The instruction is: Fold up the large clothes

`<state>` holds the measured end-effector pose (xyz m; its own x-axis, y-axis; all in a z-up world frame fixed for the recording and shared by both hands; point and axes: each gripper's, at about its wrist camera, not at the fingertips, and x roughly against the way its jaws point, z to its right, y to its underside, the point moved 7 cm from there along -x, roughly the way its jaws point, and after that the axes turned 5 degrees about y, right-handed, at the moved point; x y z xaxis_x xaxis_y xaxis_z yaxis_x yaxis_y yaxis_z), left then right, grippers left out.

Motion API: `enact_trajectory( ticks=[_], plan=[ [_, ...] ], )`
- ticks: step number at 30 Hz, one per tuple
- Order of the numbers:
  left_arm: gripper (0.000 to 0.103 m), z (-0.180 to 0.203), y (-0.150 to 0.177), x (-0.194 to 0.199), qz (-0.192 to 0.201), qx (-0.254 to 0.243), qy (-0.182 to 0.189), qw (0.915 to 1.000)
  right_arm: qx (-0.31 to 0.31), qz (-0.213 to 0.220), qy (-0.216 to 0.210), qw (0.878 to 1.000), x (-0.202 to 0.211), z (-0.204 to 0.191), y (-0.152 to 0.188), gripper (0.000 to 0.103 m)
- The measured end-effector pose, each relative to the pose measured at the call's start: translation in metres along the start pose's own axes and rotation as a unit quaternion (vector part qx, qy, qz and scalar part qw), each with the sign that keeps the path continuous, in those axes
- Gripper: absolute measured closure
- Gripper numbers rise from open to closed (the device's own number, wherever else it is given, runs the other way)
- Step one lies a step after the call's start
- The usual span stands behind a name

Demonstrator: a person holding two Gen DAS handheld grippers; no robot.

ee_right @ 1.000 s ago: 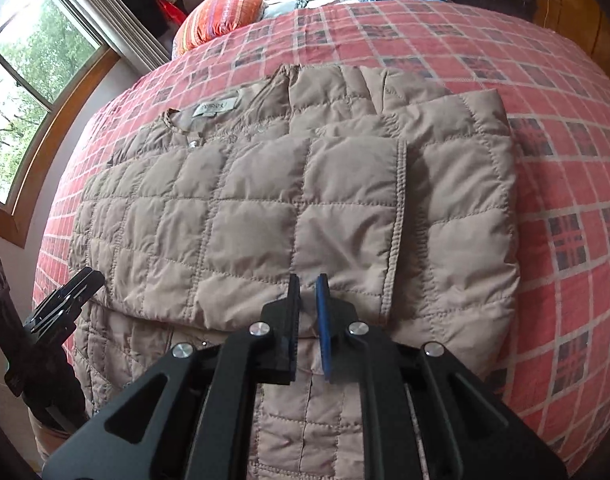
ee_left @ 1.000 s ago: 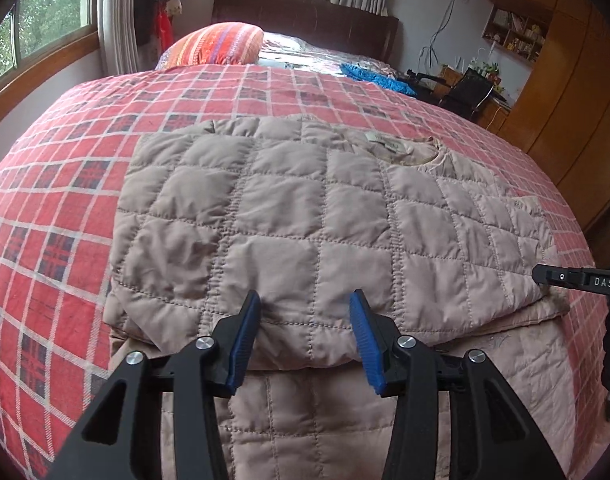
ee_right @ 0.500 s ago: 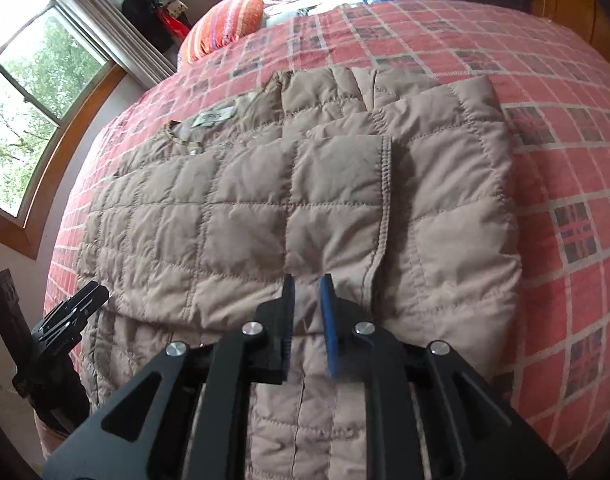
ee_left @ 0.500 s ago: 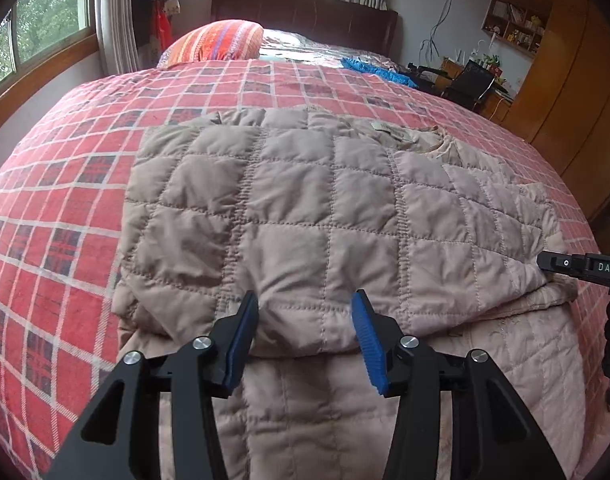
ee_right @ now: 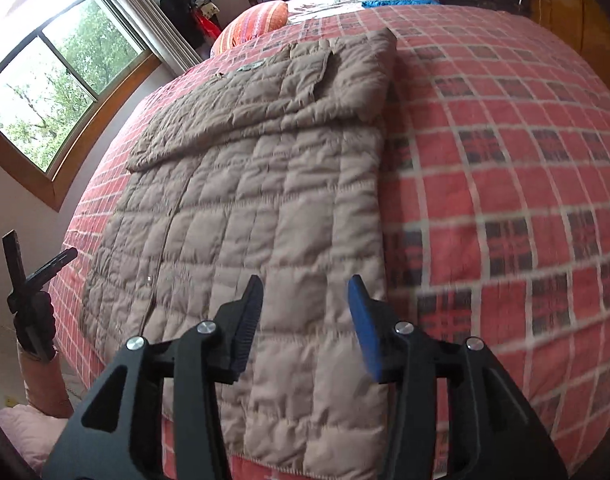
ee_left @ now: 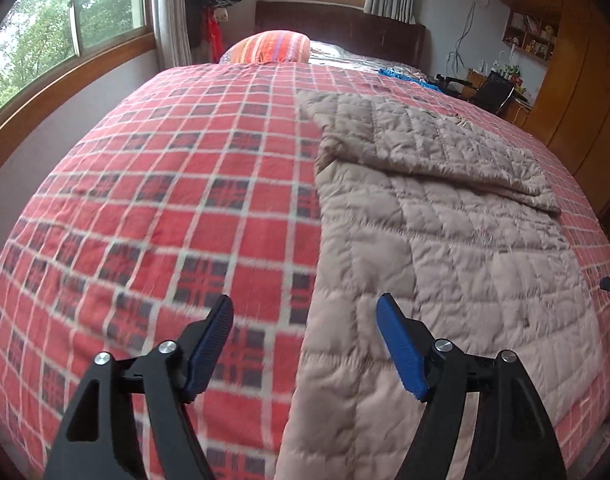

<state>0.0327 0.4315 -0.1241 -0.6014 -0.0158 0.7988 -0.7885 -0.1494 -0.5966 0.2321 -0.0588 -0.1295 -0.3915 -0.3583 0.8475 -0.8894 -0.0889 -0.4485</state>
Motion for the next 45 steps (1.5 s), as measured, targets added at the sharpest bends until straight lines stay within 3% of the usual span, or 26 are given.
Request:
enact_trajectory(
  ticks=[8, 14, 21, 23, 25, 26, 28, 30, 34, 45],
  plan=[
    [0.027, -0.025, 0.066, 0.025, -0.014, 0.042, 0.0, 0.999, -0.018, -0.018, 0.0, 1.0, 0.013, 0.009, 0.074, 0.051],
    [0.027, -0.023, 0.09, 0.022, -0.03, 0.067, 0.031, 0.9968, -0.037, -0.023, -0.003, 0.999, 0.013, 0.027, 0.09, 0.047],
    [0.026, -0.005, 0.1, 0.005, -0.053, 0.06, 0.067, 0.9945, -0.035, -0.046, -0.007, 0.998, -0.005, 0.03, 0.1, 0.045],
    [0.026, -0.001, 0.099, 0.0, -0.056, 0.058, 0.068, 0.9944, -0.025, -0.043, 0.001, 0.999, -0.006, 0.027, 0.1, 0.049],
    [0.028, 0.002, 0.098, -0.003, -0.056, 0.054, 0.067, 0.9947, -0.023, -0.047, -0.006, 0.999, -0.006, 0.024, 0.101, 0.063],
    [0.031, 0.004, 0.098, -0.003, -0.057, 0.051, 0.069, 0.9947, -0.024, -0.048, -0.005, 0.999, -0.006, 0.023, 0.101, 0.065],
    [0.05, 0.007, 0.098, -0.002, -0.062, 0.052, 0.08, 0.9936, -0.022, -0.048, -0.004, 0.999, -0.006, 0.022, 0.102, 0.076],
    [0.059, 0.008, 0.098, 0.0, -0.062, 0.057, 0.085, 0.9928, -0.023, -0.047, -0.008, 0.999, -0.006, 0.021, 0.103, 0.083],
    [0.079, 0.012, 0.098, 0.007, -0.058, 0.054, 0.089, 0.9929, -0.019, -0.041, -0.01, 0.999, -0.006, 0.013, 0.101, 0.09],
    [0.09, 0.03, 0.069, 0.041, -0.004, 0.02, 0.108, 0.994, -0.019, 0.014, -0.041, 0.999, 0.021, -0.004, 0.079, 0.095]
  ],
)
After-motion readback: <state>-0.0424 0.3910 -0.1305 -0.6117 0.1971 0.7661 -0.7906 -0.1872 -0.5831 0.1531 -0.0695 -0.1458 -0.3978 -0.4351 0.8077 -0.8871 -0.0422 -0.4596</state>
